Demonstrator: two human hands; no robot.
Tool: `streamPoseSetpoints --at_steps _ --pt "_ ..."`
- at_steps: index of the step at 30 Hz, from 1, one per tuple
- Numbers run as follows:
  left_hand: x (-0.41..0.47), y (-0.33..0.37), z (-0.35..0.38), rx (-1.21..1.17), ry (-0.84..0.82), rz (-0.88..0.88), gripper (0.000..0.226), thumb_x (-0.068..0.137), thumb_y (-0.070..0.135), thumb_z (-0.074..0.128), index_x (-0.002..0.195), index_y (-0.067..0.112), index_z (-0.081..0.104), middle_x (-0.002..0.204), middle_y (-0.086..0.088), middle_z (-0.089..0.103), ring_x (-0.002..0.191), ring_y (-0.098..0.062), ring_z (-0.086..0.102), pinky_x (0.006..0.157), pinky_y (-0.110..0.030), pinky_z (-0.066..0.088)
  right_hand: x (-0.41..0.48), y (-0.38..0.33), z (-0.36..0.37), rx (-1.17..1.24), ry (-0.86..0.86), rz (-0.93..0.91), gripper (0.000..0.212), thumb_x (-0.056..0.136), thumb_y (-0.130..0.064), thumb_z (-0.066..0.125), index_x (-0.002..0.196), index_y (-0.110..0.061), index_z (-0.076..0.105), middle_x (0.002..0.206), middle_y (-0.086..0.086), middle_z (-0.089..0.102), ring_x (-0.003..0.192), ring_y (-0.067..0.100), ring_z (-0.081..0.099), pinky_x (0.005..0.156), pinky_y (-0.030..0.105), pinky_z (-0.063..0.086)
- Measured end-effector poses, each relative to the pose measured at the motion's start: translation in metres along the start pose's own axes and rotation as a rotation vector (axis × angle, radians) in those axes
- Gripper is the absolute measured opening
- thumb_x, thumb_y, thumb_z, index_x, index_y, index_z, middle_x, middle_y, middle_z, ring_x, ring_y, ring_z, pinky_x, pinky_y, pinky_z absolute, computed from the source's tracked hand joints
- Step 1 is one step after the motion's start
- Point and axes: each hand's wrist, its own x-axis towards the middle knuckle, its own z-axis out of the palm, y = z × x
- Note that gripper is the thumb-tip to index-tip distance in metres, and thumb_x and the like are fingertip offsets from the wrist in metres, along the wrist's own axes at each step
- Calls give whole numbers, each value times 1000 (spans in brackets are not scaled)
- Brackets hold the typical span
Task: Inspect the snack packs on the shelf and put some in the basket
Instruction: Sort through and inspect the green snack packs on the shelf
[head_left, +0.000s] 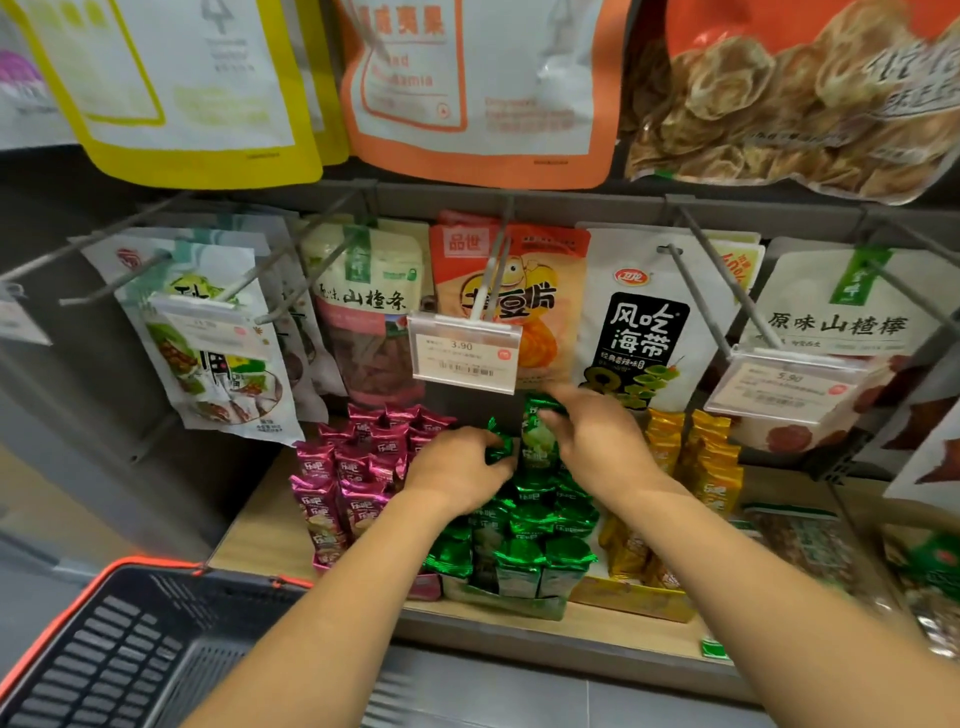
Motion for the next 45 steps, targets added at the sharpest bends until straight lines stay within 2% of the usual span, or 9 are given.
streamPoseSetpoints --at_steps 9,15,18,23,29,32,36,41,45 --pt "-9 2 -3 -110 181 -29 27 92 42 56 109 31 73 107 -2 74 99 -26 67 78 -30 52 -10 15 35 -117 -320 178 40 101 -41 35 95 -18 67 109 6 62 116 26 50 90 41 46" --pt "-25 25 -23 -150 468 12 22 88 41 66 105 30 76 99 3 76 92 -20 69 80 -28 50 -15 24 32 -177 -436 191 44 101 -43 31 131 -23 56 149 6 39 140 26 24 107 49 35" --pt "-54 36 -33 -71 636 379 14 84 20 74 95 12 78 92 -2 76 82 -19 72 76 -29 57 -17 28 35 -139 -502 231 51 99 -45 34 147 -28 35 159 4 21 144 27 14 112 53 28" --pt "-117 44 -60 75 783 757 15 89 12 67 96 3 75 98 -12 74 90 -21 71 89 -28 55 -18 16 23 27 -246 250 52 96 -36 46 146 -31 36 154 1 32 141 26 24 110 53 33" --pt "-186 51 -105 71 934 637 8 87 4 68 90 0 74 90 -8 73 88 -19 67 90 -25 51 -27 -41 -35 454 -286 261 33 93 -16 53 121 -33 61 131 -6 60 111 18 62 94 34 50" --pt "-203 54 -114 -18 901 465 13 92 8 59 88 3 69 84 -3 67 80 -13 58 77 -20 45 -60 -78 -76 815 -550 211 20 99 -40 49 103 -41 68 113 -12 71 100 3 67 87 32 45" --pt "-215 55 -106 -140 842 305 9 89 12 59 86 11 68 79 5 65 75 -6 54 68 -17 40 -118 -108 -97 881 -794 115 57 69 -83 51 119 -57 55 122 -23 64 111 -2 61 99 32 46" --pt "-213 56 -103 -765 531 34 21 89 13 67 77 29 72 75 9 73 68 -8 68 60 -23 55 -149 -121 -75 808 -374 108 44 88 -33 69 126 -35 47 113 -9 69 101 5 66 97 40 51" --pt "-217 46 -111 -1083 161 88 21 90 5 62 93 19 76 93 -4 76 80 -15 71 66 -20 55 -152 -115 -77 971 -458 199 27 95 -18 61 117 -31 54 109 6 71 99 26 69 94 48 53"
